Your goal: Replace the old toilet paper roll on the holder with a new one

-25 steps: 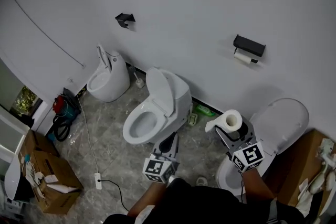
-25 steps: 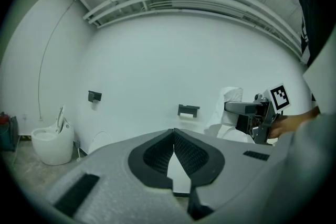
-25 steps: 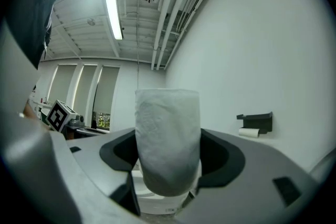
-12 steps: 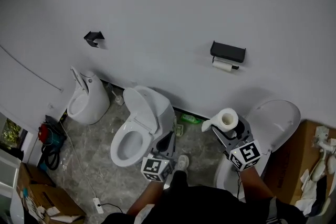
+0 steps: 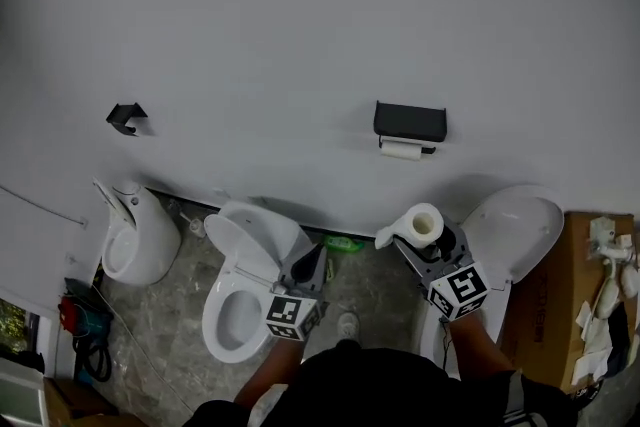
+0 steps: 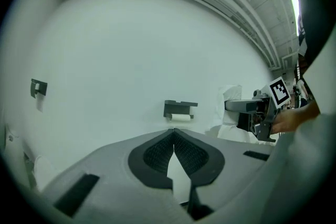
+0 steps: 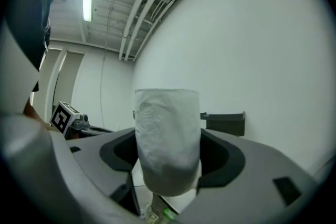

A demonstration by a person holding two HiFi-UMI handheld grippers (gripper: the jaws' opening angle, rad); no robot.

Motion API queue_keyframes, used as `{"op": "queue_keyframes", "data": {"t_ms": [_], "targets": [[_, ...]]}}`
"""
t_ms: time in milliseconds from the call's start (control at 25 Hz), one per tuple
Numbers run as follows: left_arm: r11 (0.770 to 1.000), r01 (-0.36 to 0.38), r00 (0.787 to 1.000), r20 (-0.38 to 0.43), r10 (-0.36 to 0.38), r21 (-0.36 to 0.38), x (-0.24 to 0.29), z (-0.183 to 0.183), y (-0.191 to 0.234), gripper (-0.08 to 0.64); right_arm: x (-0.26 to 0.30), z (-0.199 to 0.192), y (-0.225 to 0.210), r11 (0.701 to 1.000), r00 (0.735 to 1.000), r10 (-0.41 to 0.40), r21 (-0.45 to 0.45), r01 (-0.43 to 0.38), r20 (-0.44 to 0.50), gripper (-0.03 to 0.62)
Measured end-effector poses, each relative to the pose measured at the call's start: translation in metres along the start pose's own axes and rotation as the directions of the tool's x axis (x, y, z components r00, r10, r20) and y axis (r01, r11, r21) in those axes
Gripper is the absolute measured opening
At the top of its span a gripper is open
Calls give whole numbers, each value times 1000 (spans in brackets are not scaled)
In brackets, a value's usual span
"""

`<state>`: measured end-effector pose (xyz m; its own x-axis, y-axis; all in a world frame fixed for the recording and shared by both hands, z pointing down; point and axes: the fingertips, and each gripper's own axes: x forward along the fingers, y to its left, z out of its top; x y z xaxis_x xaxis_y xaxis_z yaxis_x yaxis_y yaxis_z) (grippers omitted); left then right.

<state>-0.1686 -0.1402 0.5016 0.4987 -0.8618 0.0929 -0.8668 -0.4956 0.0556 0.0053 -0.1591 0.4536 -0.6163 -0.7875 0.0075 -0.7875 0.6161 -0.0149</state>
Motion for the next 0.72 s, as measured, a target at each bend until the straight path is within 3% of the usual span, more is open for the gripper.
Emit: {"op": "queue_keyframes", "data": {"t_ms": [400,720], "targets": [[979,196,981,-10,-195,55,74,11,37,6,41,-7,-35,981,982,-189,32,189,-8,316],[926,353,935,-12,-355,135,116,25,25,6,42,-11,-49,955,955,-294,14,295,-38,316]]}}
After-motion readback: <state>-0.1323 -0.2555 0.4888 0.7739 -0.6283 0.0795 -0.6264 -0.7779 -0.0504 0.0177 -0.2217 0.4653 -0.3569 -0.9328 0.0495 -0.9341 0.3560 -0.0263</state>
